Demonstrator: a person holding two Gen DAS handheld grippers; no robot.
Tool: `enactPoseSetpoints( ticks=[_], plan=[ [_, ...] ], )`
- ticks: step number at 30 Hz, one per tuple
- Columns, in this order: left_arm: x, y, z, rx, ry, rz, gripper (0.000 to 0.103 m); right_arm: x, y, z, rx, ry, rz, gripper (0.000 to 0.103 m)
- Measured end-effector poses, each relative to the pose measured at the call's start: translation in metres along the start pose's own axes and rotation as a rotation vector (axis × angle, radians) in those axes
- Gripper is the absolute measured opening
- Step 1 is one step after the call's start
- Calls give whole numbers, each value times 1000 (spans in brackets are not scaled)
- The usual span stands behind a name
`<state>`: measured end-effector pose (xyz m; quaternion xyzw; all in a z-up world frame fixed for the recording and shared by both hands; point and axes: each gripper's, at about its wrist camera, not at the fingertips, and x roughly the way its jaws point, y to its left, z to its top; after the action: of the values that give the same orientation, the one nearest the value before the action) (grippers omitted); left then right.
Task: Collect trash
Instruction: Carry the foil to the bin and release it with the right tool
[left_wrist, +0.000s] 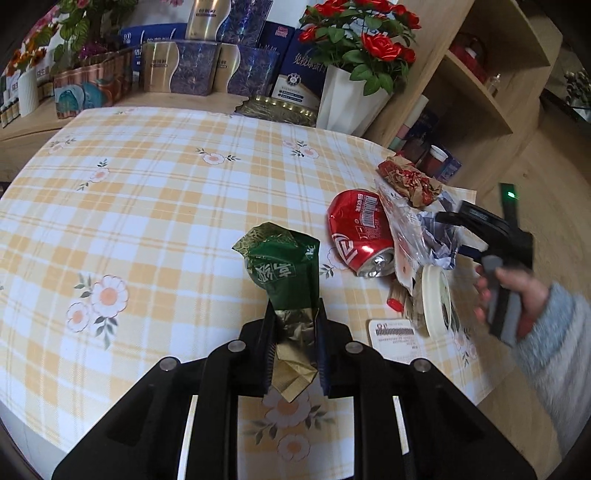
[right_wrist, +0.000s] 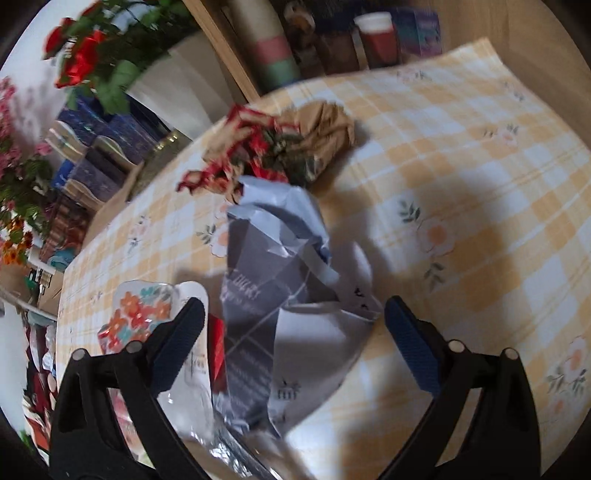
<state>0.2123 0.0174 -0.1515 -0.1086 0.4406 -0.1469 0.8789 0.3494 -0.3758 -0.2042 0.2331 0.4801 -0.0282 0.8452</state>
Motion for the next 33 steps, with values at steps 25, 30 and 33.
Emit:
enactPoseSetpoints(
  ticks=[25,30,33],
  plan=[
    [-72,-10,-42,63,-32,-57,18,-172,-21,-38,-27,-348,52,58],
    [-92,-14,-61,93,-29,-70,18,-196,-6,-105,-111,-292,147,58],
    [-106,-14,-75,96,-33,-84,18,-205,2,-154,-149,-237,197,58]
  ],
)
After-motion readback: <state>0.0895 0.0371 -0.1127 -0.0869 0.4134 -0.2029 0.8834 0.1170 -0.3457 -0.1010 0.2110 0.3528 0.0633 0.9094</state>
